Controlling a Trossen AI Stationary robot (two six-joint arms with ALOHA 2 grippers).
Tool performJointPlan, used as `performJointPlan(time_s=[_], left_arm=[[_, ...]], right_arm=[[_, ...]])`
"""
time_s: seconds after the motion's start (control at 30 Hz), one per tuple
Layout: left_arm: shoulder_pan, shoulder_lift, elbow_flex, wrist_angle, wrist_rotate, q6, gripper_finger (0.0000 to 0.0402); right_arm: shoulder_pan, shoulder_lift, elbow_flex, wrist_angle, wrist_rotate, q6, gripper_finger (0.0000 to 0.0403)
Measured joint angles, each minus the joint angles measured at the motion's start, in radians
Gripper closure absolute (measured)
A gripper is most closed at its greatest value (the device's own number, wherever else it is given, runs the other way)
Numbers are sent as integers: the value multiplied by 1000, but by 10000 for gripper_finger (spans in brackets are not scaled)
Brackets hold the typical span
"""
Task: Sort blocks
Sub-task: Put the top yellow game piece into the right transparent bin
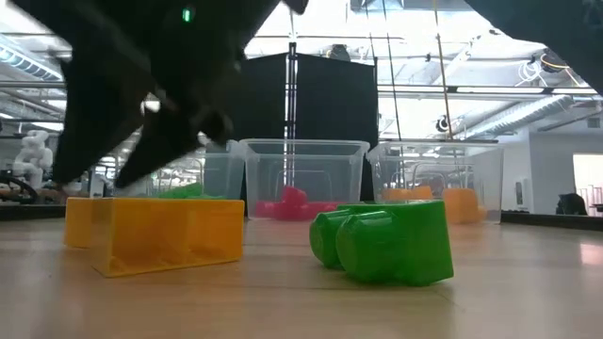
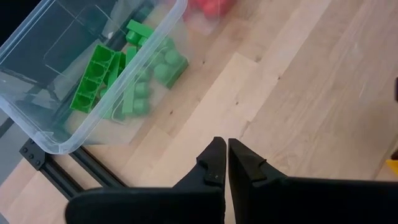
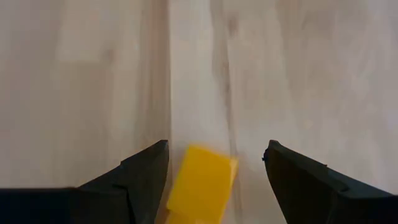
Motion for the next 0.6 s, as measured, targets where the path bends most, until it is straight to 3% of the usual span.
performJointPlan(time_s=[0.27, 0.37, 0.5, 0.6], left_arm=[[0, 0, 0, -1, 1, 0, 402], [0, 0, 0, -2, 2, 0, 402], [0, 0, 0, -2, 2, 0, 402], [0, 0, 0, -2, 3, 0, 402]], right_arm=[[4, 61, 0, -40, 8, 67, 155], [5, 61, 0, -58, 19, 69, 195], [4, 61, 1, -60, 13, 58, 292], [-2, 61, 1, -60, 7, 31, 291]])
